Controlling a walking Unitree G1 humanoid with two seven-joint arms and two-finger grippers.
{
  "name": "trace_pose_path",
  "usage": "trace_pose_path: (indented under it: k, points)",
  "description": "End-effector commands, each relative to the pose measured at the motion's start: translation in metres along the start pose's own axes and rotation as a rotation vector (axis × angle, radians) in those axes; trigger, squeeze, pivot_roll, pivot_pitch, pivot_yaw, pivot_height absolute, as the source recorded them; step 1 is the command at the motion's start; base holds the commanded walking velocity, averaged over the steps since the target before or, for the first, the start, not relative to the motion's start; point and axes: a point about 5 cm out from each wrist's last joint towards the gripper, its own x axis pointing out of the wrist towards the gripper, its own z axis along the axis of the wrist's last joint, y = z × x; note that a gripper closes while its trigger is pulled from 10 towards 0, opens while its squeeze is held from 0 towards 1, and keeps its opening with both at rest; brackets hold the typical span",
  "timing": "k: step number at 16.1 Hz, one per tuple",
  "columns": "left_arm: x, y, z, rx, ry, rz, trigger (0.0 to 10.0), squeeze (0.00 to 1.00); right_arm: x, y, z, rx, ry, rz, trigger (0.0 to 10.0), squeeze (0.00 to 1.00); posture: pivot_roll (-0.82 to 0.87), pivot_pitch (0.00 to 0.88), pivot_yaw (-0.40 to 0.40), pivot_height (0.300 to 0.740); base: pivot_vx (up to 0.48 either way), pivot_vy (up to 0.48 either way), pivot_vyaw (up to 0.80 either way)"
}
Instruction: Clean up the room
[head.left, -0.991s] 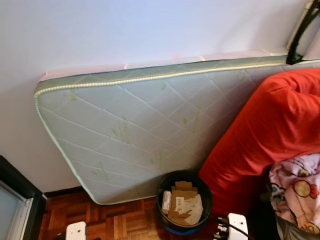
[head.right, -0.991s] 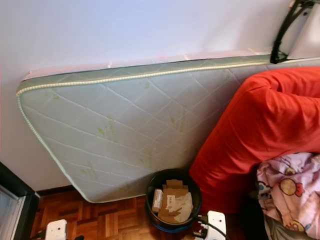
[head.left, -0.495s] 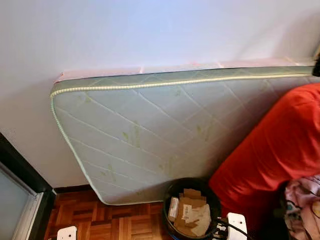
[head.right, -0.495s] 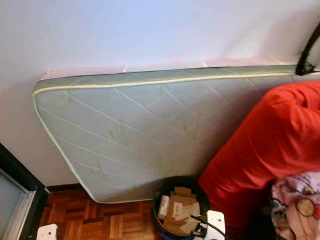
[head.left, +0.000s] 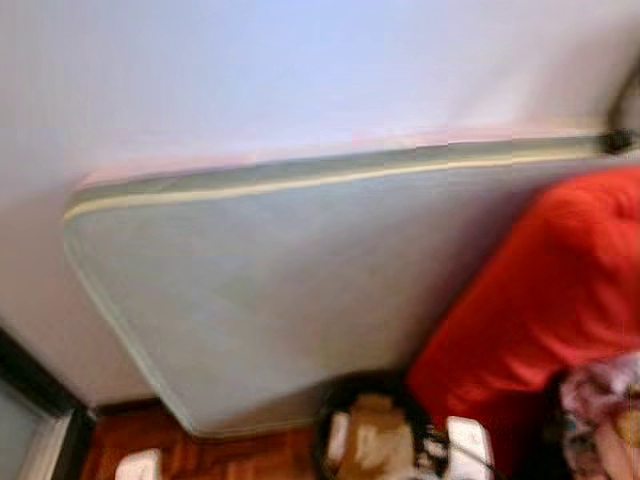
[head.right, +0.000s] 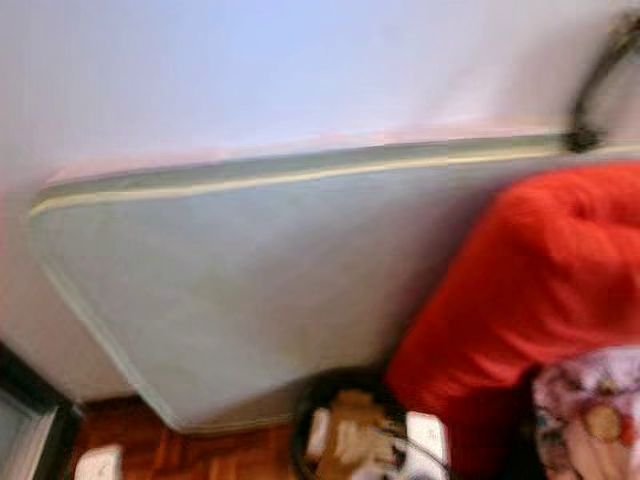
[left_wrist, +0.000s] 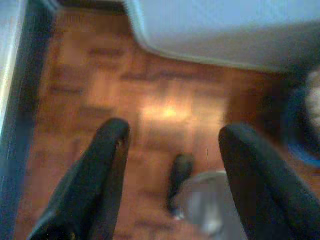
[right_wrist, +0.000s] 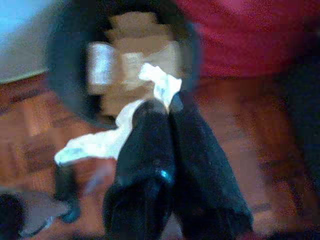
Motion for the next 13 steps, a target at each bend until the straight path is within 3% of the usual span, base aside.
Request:
trace_pose_path:
  k: [1, 3, 11, 13]
  points:
    - [-0.001, 0.006, -0.002, 0.012, 0.014, 0.016, 10.0, 0.00, 0.002, 0.004, 0.009, 0.001, -0.027, 0.009, 10.0, 0.00, 0.09, 0.000, -0.013, 0.740, 0.326, 0.000, 0.00]
    - [0.002, 0.001, 0.005, 0.017, 0.001, 0.011, 10.0, 0.00, 0.002, 0.004, 0.009, -0.003, -0.029, 0.014, 10.0, 0.00, 0.10, 0.000, -0.014, 0.740, 0.328, 0.000, 0.00]
    - [0.007, -0.004, 0.037, -0.011, -0.137, 0.002, 10.0, 0.00, 0.002, 0.012, 0.020, -0.103, -0.099, 0.128, 10.0, 0.00, 0.10, 0.000, -0.002, 0.740, 0.000, 0.000, 0.00]
    - [0.010, -0.010, 0.058, -0.003, -0.215, -0.020, 10.0, 0.00, 0.005, 0.037, 0.055, -0.099, -0.224, 0.201, 10.0, 0.00, 0.10, 0.000, 0.014, 0.740, 0.000, 0.000, 0.00]
